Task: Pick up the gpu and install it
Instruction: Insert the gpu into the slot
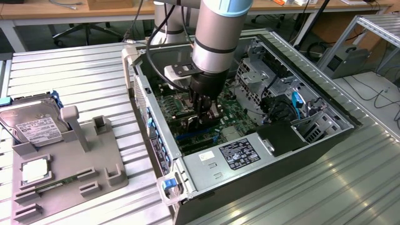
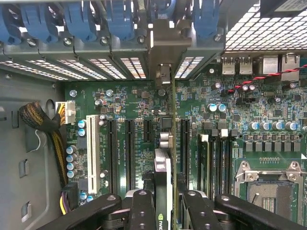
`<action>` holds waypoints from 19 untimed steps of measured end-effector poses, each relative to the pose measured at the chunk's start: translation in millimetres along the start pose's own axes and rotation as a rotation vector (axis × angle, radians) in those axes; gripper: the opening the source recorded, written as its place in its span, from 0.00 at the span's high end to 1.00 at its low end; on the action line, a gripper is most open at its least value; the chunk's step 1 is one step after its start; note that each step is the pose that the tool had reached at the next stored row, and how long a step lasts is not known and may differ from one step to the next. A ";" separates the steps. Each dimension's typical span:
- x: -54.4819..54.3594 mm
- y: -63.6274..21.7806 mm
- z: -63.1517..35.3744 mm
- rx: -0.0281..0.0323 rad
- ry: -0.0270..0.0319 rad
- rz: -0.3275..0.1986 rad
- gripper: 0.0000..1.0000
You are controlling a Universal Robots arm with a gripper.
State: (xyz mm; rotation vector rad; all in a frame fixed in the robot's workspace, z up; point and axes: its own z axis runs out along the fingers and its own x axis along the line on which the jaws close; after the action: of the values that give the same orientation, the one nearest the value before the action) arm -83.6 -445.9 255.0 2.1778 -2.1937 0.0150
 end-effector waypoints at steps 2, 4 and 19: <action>0.0 0.8 0.9 0.0001 0.0004 0.000 0.73; 0.0 0.9 1.1 0.0000 0.0007 0.000 0.73; -1.0 4.5 1.6 0.0001 0.0005 0.000 0.73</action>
State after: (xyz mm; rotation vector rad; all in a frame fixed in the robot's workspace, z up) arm -88.2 -445.0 253.5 2.1776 -2.1935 0.0156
